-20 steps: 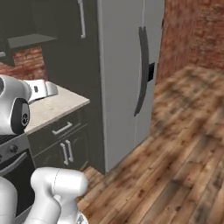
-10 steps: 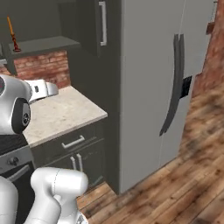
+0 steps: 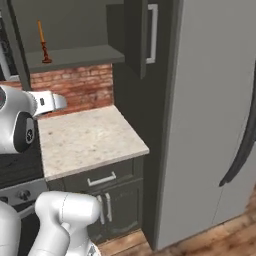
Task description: Get the candle and the beer from the cabinet and move them to the dining counter.
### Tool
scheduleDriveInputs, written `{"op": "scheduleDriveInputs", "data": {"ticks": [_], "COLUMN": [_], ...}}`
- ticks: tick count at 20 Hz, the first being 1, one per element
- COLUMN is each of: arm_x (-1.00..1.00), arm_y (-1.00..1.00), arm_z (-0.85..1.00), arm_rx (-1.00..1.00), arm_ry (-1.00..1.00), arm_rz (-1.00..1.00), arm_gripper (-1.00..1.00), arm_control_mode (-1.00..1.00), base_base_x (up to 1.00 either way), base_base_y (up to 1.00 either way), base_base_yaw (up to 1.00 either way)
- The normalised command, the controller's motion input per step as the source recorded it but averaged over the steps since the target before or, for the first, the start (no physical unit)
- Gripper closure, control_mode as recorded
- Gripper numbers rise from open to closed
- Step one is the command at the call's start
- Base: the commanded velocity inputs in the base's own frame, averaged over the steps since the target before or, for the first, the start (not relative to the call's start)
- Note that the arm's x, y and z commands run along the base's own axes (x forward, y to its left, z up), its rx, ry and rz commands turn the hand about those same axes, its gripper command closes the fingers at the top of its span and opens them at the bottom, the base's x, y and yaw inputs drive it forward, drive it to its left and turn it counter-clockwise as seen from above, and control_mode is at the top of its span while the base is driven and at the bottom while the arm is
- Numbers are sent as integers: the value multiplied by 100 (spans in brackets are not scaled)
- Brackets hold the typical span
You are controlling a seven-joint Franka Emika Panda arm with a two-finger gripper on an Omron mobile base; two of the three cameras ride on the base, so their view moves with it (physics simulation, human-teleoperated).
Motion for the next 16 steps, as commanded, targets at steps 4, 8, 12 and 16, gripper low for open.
{"op": "scheduleDriveInputs", "data": {"ticks": [4,8,12,16], "arm_x": [0,0,0,0], "arm_y": [0,0,0,0], "arm_z": [0,0,0,0], "arm_rx": [0,0,0,0], "arm_ry": [0,0,0,0], "arm_rz": [0,0,0,0], "arm_gripper": [-100,-100,-100,-100], "arm_control_mode": [100,100,100,100], "base_base_x": [28,-3,-1,6], "base_base_y": [-28,-55,-53,-57], "base_base_yaw": [44,36,35,36]}}
